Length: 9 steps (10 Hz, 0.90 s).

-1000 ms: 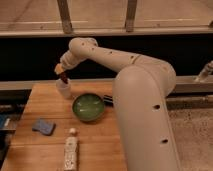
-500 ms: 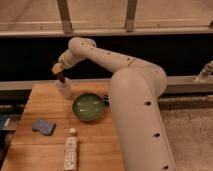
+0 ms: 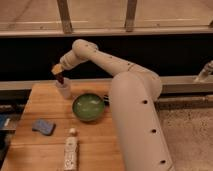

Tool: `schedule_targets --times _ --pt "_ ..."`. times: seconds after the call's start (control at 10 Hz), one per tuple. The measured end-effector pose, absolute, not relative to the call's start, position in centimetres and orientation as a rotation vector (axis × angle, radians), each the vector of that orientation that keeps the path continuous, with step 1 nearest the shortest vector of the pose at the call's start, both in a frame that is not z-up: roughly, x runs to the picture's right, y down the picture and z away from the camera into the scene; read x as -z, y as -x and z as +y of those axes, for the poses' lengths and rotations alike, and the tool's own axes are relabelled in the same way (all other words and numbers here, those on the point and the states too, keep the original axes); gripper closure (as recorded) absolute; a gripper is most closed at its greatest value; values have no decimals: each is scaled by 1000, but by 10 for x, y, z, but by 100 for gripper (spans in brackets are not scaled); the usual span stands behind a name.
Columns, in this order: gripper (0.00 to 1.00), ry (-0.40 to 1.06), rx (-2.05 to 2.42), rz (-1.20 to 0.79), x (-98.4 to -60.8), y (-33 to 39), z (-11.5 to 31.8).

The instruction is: Place the pepper in the ceramic cup

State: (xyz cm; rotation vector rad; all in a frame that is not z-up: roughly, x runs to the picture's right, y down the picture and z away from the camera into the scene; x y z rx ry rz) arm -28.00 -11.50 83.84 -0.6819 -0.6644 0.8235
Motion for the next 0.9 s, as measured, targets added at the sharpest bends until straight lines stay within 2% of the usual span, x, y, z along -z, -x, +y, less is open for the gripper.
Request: schedule_targets --times 0.4,0.5,0.6,0.9 --pt "36 682 -824 -664 -839 280 -115" --pt "32 682 -824 -664 -839 280 -115" --pt "20 684 -822 -665 -838 282 -114" --pt "20 683 -823 -665 -838 281 -114"
